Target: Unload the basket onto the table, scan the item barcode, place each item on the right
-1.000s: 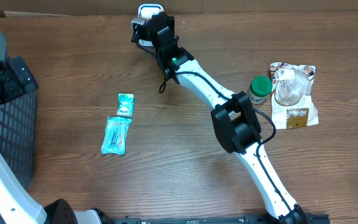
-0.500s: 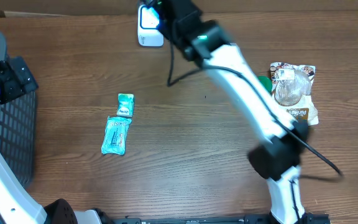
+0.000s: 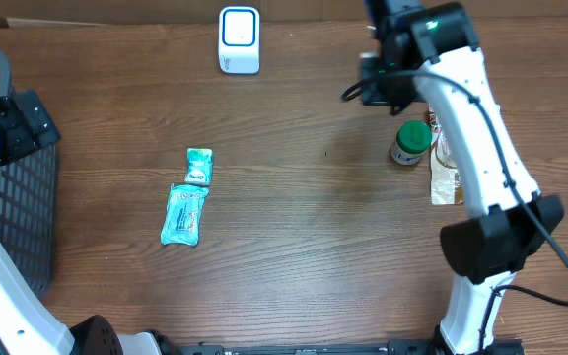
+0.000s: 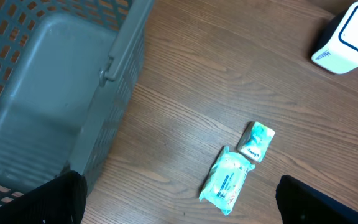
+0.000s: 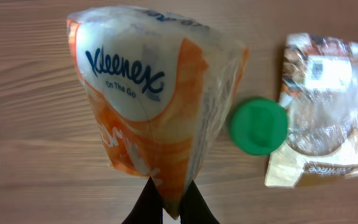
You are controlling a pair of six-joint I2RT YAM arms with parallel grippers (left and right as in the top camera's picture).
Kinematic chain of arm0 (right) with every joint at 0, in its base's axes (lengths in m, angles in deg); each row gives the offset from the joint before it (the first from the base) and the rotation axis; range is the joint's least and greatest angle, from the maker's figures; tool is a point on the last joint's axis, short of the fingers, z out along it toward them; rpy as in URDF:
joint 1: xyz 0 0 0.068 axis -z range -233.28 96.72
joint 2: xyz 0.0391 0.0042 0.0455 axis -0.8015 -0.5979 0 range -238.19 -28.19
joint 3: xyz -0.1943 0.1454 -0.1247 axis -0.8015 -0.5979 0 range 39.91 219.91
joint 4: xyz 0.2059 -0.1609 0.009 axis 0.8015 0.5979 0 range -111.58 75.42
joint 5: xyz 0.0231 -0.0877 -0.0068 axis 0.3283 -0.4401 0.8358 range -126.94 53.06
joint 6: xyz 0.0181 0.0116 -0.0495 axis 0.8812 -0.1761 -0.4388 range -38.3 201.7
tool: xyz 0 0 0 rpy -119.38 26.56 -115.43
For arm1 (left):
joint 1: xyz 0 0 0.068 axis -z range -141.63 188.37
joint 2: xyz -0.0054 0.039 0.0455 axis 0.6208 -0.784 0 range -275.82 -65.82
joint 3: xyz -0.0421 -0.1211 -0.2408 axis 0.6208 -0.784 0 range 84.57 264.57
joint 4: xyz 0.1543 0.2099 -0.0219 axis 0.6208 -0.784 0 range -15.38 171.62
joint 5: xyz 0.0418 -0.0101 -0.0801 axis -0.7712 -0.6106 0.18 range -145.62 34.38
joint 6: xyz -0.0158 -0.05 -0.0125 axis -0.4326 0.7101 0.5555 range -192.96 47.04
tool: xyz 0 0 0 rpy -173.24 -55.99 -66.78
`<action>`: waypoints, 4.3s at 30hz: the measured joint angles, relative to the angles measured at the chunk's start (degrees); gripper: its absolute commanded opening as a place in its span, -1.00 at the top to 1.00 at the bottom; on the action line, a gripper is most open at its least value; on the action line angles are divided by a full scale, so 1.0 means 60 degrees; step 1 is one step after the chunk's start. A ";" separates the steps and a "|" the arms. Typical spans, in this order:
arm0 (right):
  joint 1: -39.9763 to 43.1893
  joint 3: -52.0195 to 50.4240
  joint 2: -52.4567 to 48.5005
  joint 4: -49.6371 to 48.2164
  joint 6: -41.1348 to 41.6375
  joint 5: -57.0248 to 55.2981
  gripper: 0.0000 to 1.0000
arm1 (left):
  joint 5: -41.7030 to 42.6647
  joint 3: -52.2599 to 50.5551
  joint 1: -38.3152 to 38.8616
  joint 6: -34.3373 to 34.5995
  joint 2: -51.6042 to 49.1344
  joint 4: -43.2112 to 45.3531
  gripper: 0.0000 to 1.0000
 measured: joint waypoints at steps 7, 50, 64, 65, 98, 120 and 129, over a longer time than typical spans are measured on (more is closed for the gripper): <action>0.0907 -0.2433 -0.0077 -0.0834 -0.0525 0.0229 0.90 | 0.0000 0.0000 0.0000 0.0000 0.0000 0.0000 -0.99; -0.2805 -0.3923 -0.0335 -0.6812 0.2262 0.4116 -0.13 | -0.0004 0.0000 0.0000 0.0000 0.0000 0.0000 -0.99; -0.4987 -0.4113 -0.2080 -0.8903 0.3362 0.3286 0.07 | 0.0000 0.0000 0.0000 0.0000 0.0000 0.0000 -0.99; -0.5096 -0.4120 -0.2178 -0.9001 0.3373 0.3140 0.08 | -0.0004 0.0000 0.0000 0.0000 0.0000 0.0000 -0.99; -0.5395 -0.4051 -0.2754 -0.9628 0.3712 0.2557 0.92 | 0.0000 0.0000 0.0000 0.0000 0.0000 0.0000 -0.99; -0.3708 -0.0852 -0.2772 -0.3457 -0.1909 0.2991 0.92 | 0.0000 0.0000 0.0000 0.0000 0.0000 0.0000 -0.99; -0.3748 -0.0852 -0.2772 -0.2667 -0.4612 0.4160 0.92 | 0.0000 0.0000 0.0000 0.0000 0.0000 0.0000 -0.99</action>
